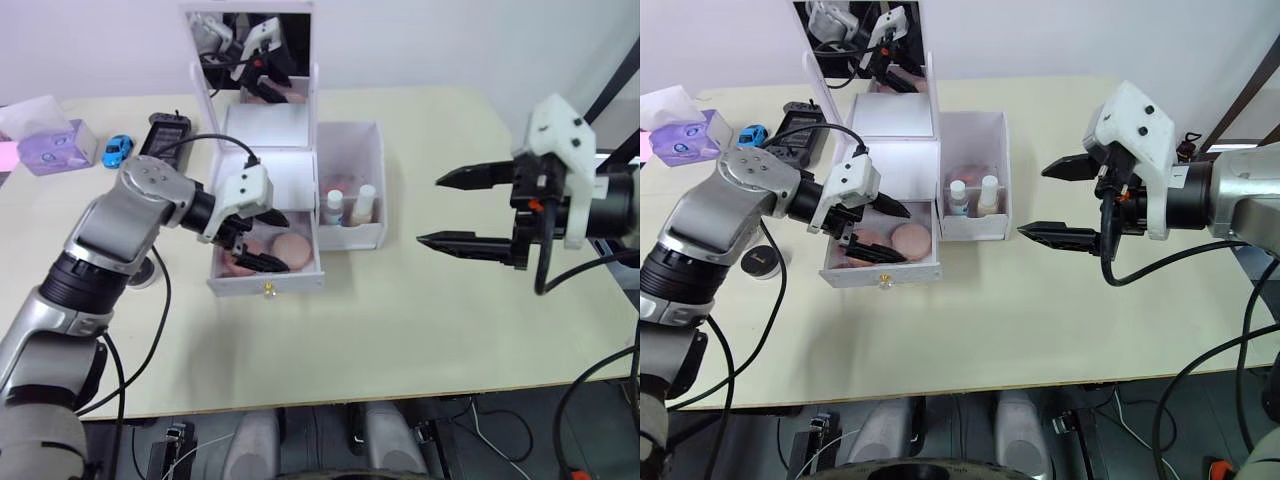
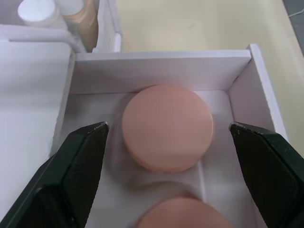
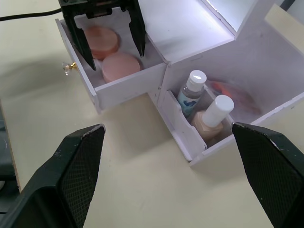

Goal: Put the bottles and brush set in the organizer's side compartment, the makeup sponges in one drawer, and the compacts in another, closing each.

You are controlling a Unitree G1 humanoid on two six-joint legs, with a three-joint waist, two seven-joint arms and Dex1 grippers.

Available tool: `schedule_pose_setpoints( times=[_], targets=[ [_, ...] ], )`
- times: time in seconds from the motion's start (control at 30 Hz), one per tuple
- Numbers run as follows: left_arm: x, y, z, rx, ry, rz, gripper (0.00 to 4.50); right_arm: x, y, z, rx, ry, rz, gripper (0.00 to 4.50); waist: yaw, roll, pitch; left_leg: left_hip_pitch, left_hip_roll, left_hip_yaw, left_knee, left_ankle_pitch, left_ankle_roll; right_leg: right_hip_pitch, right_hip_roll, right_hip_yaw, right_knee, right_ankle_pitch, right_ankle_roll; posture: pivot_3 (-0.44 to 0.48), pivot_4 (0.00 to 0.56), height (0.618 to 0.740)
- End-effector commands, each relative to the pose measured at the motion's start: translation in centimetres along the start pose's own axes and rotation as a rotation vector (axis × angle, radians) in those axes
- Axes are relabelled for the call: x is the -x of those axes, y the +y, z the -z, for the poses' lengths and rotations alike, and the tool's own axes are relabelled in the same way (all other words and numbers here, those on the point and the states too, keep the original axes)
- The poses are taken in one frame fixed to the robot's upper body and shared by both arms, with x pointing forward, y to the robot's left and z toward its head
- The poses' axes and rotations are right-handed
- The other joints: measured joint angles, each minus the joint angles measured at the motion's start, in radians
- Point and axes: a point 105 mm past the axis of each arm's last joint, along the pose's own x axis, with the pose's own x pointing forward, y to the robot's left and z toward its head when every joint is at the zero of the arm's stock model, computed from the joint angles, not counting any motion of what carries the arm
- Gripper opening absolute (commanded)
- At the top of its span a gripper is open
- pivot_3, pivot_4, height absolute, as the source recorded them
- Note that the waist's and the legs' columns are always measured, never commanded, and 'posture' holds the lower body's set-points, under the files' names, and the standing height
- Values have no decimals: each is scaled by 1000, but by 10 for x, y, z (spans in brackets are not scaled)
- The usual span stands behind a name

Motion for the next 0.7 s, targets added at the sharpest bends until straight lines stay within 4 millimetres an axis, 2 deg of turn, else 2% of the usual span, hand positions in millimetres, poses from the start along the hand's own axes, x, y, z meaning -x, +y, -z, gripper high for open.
schedule_pose_setpoints(
  times=[0.03, 0.17, 0.3, 0.37, 0.53, 0.63, 0.7],
  targets=[
    [24, 8, -23, -34, -53, -71, 4403, 7, -4, -7, 32, -20, 26, 4500, 0, 0, 0, 0, 0, 0, 0, 0, 0, 0, 0, 0, 0, 0, 0, 0, 150, 740],
    [49, 8, -47, -18, -180, -112, 4403, 4, -6, -8, 37, -39, 8, 4500, -1, 0, 0, 0, 0, 0, 0, 0, 0, 0, 0, 0, 0, 0, 0, 0, 150, 740],
    [74, -10, -63, -10, -327, -96, 4403, -2, -12, -9, 50, -53, -14, 4500, -8, 0, 0, 0, 0, 0, -1, 0, 0, 0, 0, 0, -1, 0, 0, 0, 150, 740],
    [81, -25, -59, 3, -349, -75, 4403, -5, -15, -9, 60, -59, -32, 4500, -8, 1, 0, 1, 0, 0, -1, 0, 0, 0, 0, 0, 0, 0, 0, 0, 150, 740],
    [83, -66, -30, 107, -341, -45, 4403, -14, -20, -10, 88, -67, -80, 4500, -9, 1, 1, 1, 0, 0, -1, 0, 0, 0, 1, 1, 0, 0, 0, 0, 150, 740],
    [78, -86, -13, 173, -346, -72, 3504, -18, -23, -10, 105, -66, -101, 4500, -3, 1, 0, 1, 0, 0, -1, 0, 0, 0, 1, 1, 0, 0, 0, 0, 150, 740],
    [74, -101, -4, 219, -369, -83, 2492, -21, -25, -9, 113, -64, -112, 4500, -3, 1, 0, 1, 0, 0, 1, 0, 0, 1, 1, 1, 0, 0, 0, 0, 150, 740]
  ],
)
